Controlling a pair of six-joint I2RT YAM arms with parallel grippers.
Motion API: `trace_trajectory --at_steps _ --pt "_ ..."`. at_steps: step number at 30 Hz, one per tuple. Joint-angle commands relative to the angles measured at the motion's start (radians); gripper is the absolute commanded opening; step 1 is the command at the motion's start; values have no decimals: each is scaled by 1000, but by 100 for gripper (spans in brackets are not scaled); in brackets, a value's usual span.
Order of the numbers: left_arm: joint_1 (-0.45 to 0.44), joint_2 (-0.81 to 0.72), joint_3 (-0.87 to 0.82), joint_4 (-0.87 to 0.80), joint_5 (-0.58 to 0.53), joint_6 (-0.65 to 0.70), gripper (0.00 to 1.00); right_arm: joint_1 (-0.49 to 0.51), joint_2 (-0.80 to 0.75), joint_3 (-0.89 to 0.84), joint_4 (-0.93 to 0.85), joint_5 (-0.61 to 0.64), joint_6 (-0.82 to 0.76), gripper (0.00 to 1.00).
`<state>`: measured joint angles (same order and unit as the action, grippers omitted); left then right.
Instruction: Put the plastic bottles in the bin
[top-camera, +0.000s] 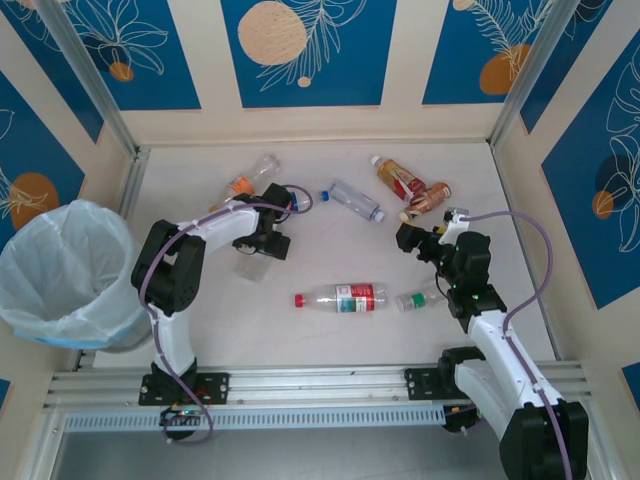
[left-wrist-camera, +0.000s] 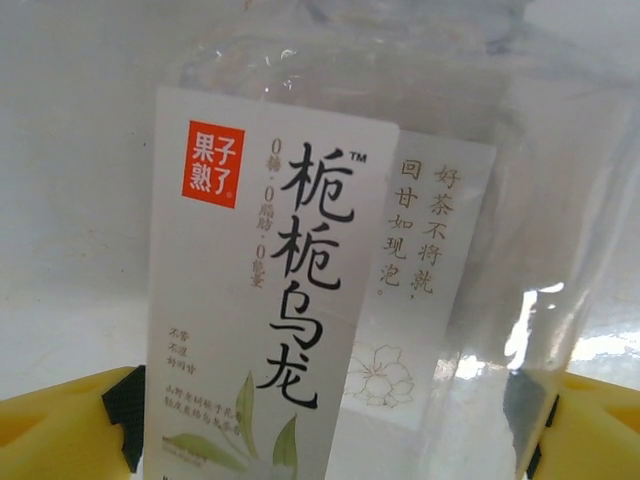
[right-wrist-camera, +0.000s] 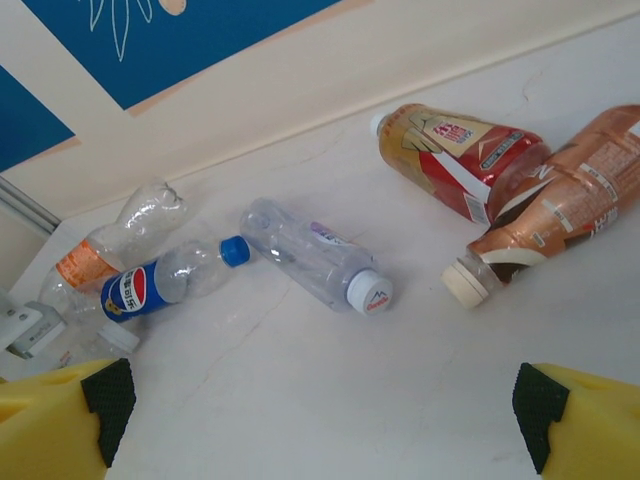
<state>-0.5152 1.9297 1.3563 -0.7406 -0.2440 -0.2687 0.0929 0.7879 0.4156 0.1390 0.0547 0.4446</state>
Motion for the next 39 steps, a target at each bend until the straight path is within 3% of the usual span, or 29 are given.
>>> trace_trajectory --at_steps 1,6,11,17,26,33,37,39 --pt "5 1 -9 10 12 37 85 8 -27 46 -81 -6 -1 99" --pt "5 -28 -45 42 35 64 66 8 -27 47 -70 -6 26 99" --pt "5 -59 -61 56 74 77 64 8 -19 59 -54 15 44 99" --pt "4 -116 -88 65 79 68 53 12 5 90 -46 -51 27 99" --pt "-1 -322 -122 59 156 31 33 73 -12 36 125 -59 31 99" --pt "-1 -434 -103 45 84 -21 17 89 19 68 95 -41 28 99" --pt "-1 -504 -115 64 25 -52 1 94 47 75 108 -42 28 99" --pt "-2 -534 -113 63 3 -59 0 96 59 80 113 -41 26 99"
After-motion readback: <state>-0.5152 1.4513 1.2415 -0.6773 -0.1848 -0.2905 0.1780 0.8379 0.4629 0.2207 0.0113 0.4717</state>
